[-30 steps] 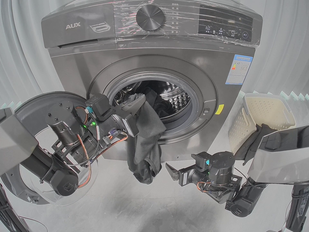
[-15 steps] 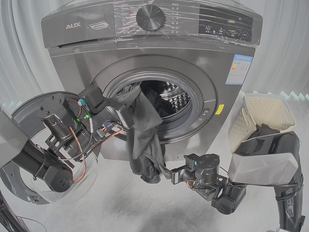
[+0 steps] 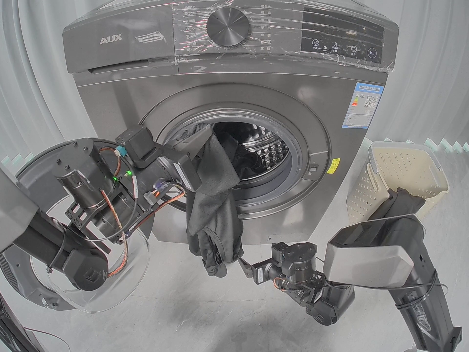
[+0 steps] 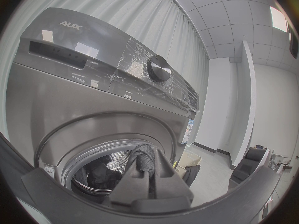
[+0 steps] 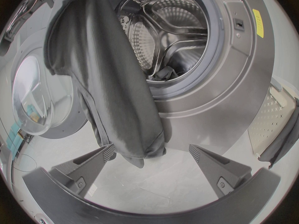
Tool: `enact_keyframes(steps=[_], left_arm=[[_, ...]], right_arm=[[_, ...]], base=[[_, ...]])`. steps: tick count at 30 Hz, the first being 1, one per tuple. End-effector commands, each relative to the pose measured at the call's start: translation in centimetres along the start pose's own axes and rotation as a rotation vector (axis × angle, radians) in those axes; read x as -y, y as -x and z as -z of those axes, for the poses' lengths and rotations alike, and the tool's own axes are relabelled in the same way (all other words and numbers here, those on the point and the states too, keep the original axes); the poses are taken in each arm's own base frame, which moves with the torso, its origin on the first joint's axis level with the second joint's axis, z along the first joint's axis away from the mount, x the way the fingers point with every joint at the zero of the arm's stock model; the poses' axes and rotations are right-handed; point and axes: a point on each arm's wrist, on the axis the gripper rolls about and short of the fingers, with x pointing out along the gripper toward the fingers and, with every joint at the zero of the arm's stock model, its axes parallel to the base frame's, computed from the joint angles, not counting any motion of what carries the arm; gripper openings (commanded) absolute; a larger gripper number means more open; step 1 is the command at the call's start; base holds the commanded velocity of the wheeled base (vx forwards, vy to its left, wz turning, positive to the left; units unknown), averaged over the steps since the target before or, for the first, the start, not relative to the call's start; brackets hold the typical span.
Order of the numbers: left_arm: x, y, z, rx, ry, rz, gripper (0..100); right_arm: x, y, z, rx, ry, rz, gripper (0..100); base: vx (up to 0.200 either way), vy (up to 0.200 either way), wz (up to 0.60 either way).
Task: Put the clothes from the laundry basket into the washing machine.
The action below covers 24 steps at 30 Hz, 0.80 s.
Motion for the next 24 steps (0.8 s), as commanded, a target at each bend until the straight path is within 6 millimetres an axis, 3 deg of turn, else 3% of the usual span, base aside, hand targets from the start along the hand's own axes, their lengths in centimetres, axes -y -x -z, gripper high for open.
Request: enact_keyframes(steps=[1, 8, 18, 23, 24], left_arm=[[0.0, 0.1, -0.3, 0.008, -0.001, 0.001, 0], [0.0, 0.1, -0.3, 0.008, -0.001, 0.001, 0], [0.1, 0.1, -0.5, 0.012, -0.002, 0.001, 0], [0.1, 0.3, -0.6, 0.014, -0.002, 0.001, 0], [0.1, 0.4, -0.6, 0.012, -0.002, 0.001, 0]], right_arm=[[-0.5, -0.7, 2.1, -0.033, 0.011, -0.014, 100], [-1.4, -1.4, 1.7, -0.001, 0.013, -0.047, 100], [-1.6, -4.8, 1.5, 0.095, -0.007, -0.034, 100], [-1.6, -5.0, 1.6, 0.103, -0.012, -0.027, 100], [-1.6, -4.9, 1.5, 0.106, -0.016, -0.028, 0]], base=[[0.0, 0.0, 0.0], [0.0, 0.0, 0.0], [0.0, 0.0, 0.0], [0.0, 0.0, 0.0], [0.0, 0.0, 0.0]])
